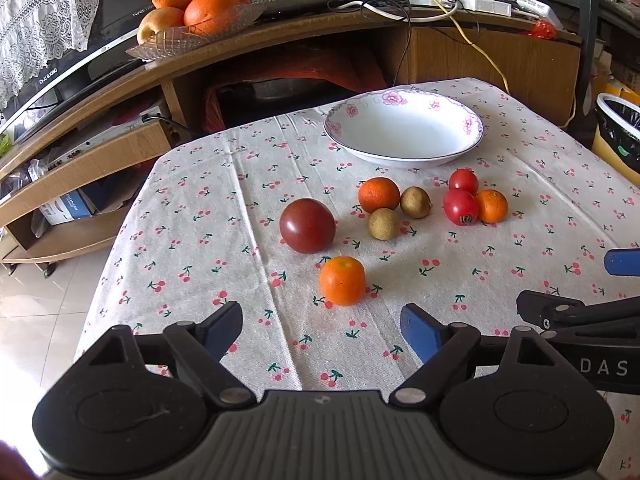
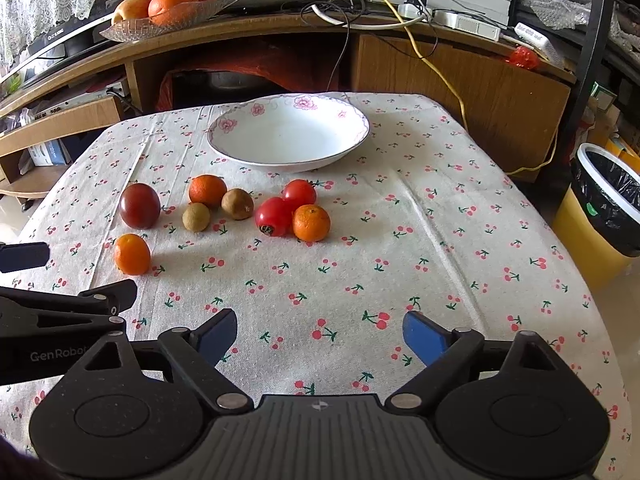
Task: Organize fruits
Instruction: 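Move left tool toward the lone orange while right tool approaches the orange beside the tomatoes, then close left tool on its orange while right tool closes on the other orange, then carry both oranges over the white bowl and open both tools to drop them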
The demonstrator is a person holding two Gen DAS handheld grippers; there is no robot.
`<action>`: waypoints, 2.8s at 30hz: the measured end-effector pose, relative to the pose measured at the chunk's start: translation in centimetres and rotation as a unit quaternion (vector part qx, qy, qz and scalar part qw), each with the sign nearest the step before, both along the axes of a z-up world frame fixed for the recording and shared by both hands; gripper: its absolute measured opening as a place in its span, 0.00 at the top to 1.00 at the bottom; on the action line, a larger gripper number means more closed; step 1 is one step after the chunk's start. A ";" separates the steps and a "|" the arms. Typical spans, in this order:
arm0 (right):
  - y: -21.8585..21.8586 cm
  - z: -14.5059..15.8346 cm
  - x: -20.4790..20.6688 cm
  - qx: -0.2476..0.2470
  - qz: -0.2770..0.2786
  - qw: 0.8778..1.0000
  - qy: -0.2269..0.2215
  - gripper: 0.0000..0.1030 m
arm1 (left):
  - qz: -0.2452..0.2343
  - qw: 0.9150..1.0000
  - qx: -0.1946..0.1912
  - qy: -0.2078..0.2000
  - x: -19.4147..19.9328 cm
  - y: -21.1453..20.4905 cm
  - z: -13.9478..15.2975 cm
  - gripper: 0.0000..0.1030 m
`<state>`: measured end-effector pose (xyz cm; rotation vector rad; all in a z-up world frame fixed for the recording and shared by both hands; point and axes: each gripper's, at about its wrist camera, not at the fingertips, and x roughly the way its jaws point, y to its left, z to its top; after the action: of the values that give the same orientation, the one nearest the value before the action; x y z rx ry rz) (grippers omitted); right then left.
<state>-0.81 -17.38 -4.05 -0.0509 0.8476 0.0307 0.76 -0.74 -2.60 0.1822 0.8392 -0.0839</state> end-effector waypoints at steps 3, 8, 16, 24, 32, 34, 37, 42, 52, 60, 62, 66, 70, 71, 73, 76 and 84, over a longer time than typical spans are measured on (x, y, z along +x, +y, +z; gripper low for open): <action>0.1 -0.2 0.1 -0.001 0.005 1.000 0.002 0.17 | -0.003 1.000 -0.010 -0.004 0.0 0.4 -0.2 0.11; 0.1 -0.2 0.5 0.004 0.024 1.000 0.003 0.20 | -0.012 1.000 -0.022 -0.013 0.1 0.8 -0.6 0.11; 0.2 0.0 1.9 0.016 0.069 0.997 -0.011 0.32 | -0.034 0.999 -0.016 -0.022 1.3 0.6 -1.3 0.18; -0.7 -0.5 4.3 0.033 0.080 0.996 -0.024 0.43 | -0.039 0.999 -0.015 -0.025 2.9 0.8 -2.0 0.30; -1.8 -1.5 6.6 0.048 0.078 0.995 -0.025 0.61 | -0.052 0.998 -0.023 -0.021 2.9 0.7 -2.7 0.34; -1.9 -1.7 7.0 0.047 0.084 0.995 -0.025 0.65 | -0.057 0.998 -0.021 -0.025 3.0 0.5 -2.7 0.34; -2.1 -1.7 7.5 0.065 0.100 0.992 -0.032 0.66 | -0.057 0.998 -0.028 -0.025 3.3 0.6 -2.8 0.33; -1.8 -1.4 8.2 0.066 0.128 0.989 -0.040 0.67 | -0.051 0.997 -0.058 -0.014 3.8 1.5 -3.0 0.31; -2.0 -1.8 8.1 0.054 0.154 0.986 -0.024 0.70 | -0.080 0.995 -0.059 -0.005 3.6 1.0 -2.5 0.53; -2.0 -1.9 7.9 0.045 0.159 0.986 -0.017 0.78 | -0.091 0.994 -0.064 -0.004 3.5 0.9 -2.6 0.59; -1.9 -1.9 8.1 0.044 0.157 0.986 -0.018 0.77 | -0.093 0.994 -0.062 -0.007 3.4 0.8 -2.6 0.59; -1.7 -2.4 8.1 0.037 0.156 0.987 -0.017 0.77 | -0.092 0.994 -0.062 -0.002 3.5 0.7 -2.4 0.62; -1.7 -2.2 8.1 0.037 0.149 0.988 -0.010 0.79 | -0.093 0.994 -0.065 0.005 3.7 0.7 -2.1 0.64; -1.8 -2.0 8.0 0.042 0.147 0.988 -0.008 0.79 | -0.092 0.994 -0.066 0.006 3.7 0.7 -2.1 0.64; -2.0 -1.8 7.8 0.046 0.144 0.988 -0.007 0.79 | -0.093 0.994 -0.063 0.004 3.7 0.6 -1.9 0.64; -1.8 -1.3 7.4 0.044 0.147 0.988 -0.011 0.79 | -0.091 0.993 -0.076 0.004 4.0 0.5 -1.2 0.64; -1.5 0.6 7.7 0.059 0.143 0.988 -0.021 0.79 | -0.098 0.991 -0.092 -0.008 6.4 -0.4 1.6 0.64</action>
<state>6.93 -18.83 -3.49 -0.0606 0.7902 0.3487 7.14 -1.10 -0.99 0.0913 0.7905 -0.3426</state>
